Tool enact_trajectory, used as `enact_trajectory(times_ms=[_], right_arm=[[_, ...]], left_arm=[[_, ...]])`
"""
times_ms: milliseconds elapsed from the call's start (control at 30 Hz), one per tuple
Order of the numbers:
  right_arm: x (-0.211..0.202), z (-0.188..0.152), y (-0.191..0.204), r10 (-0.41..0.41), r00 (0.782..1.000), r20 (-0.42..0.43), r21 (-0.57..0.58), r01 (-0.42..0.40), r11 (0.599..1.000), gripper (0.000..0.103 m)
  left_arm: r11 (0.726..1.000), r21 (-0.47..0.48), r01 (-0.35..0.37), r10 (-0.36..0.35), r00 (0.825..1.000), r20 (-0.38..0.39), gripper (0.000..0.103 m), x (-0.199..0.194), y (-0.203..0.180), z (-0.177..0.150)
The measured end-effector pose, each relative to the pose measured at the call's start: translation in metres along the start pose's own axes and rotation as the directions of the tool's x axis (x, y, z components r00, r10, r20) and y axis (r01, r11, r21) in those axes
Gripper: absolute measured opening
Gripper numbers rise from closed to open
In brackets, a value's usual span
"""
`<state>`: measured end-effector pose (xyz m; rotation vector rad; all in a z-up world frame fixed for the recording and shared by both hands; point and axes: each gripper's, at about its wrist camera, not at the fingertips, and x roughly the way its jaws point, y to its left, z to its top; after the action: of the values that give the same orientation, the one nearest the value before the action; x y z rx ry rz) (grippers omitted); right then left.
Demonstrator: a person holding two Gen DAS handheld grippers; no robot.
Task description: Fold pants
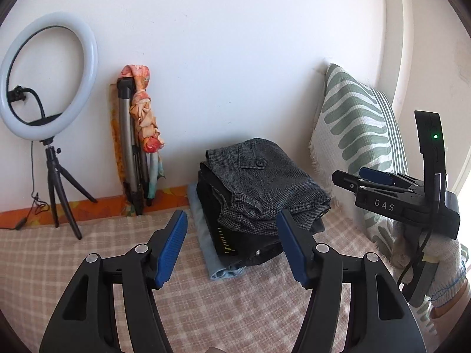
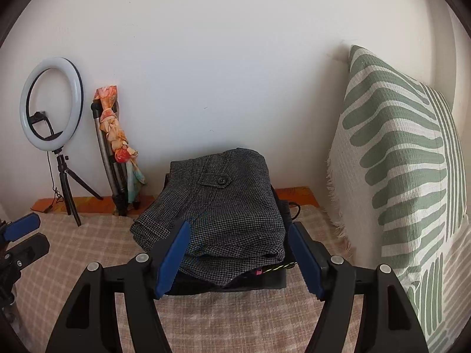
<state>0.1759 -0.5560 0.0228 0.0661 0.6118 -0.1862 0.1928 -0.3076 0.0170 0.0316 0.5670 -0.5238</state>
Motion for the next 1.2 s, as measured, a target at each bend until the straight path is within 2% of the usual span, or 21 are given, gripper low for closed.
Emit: enact_trajectory(times_ms=[33, 100, 300, 367, 467, 567, 733, 867, 967, 1200], right_arm=[[-0.008, -0.004, 0.006, -0.018, 1.0, 0.014, -0.004, 0.019, 1.0, 0.084], [-0.021, -0.013, 0.015, -0.043, 0.998, 0.037, -0.006, 0.043, 0.999, 0.09], [-0.041, -0.041, 0.034, -0.039, 0.999, 0.012, 0.039, 0.039, 0.998, 0.091], [-0.047, -0.05, 0.04, -0.06, 0.998, 0.017, 0.048, 0.059, 0.997, 0.093], [-0.057, -0.064, 0.047, -0.049, 0.998, 0.029, 0.078, 0.047, 0.996, 0.096], [-0.065, -0.077, 0.054, -0.046, 0.998, 0.039, 0.112, 0.042, 0.993, 0.096], [-0.072, -0.095, 0.068, -0.067, 0.996, 0.053, 0.122, 0.06, 0.991, 0.099], [-0.076, -0.101, 0.079, -0.086, 0.994, 0.069, 0.091, 0.08, 0.993, 0.102], [-0.078, -0.103, 0.081, -0.08, 0.994, 0.079, 0.103, 0.071, 0.992, 0.103], [-0.072, -0.109, 0.081, -0.083, 0.994, 0.069, 0.12, 0.074, 0.99, 0.103]], left_arm=[[1.0, -0.003, -0.001, 0.001, 1.0, 0.002, 0.063, -0.005, 0.003, -0.003], [1.0, 0.0, -0.003, 0.003, 1.0, -0.001, 0.063, -0.013, 0.008, -0.008], [0.999, 0.037, 0.029, -0.028, 0.999, -0.042, 0.063, -0.035, 0.019, -0.03], [0.998, 0.059, 0.026, -0.024, 0.999, -0.045, 0.063, -0.044, 0.021, -0.039], [0.997, 0.081, 0.014, -0.011, 0.999, -0.044, 0.063, -0.056, 0.026, -0.052], [0.997, 0.078, 0.017, -0.013, 0.999, -0.047, 0.07, -0.067, 0.034, -0.065], [0.996, 0.088, -0.002, 0.005, 0.999, -0.036, 0.072, -0.077, 0.043, -0.083], [0.998, 0.064, 0.002, 0.001, 0.999, -0.046, 0.072, -0.077, 0.051, -0.09], [0.999, 0.042, -0.007, 0.009, 0.999, -0.039, 0.08, -0.077, 0.057, -0.094], [0.998, 0.041, -0.043, 0.044, 0.998, -0.043, 0.08, -0.073, 0.064, -0.102]])
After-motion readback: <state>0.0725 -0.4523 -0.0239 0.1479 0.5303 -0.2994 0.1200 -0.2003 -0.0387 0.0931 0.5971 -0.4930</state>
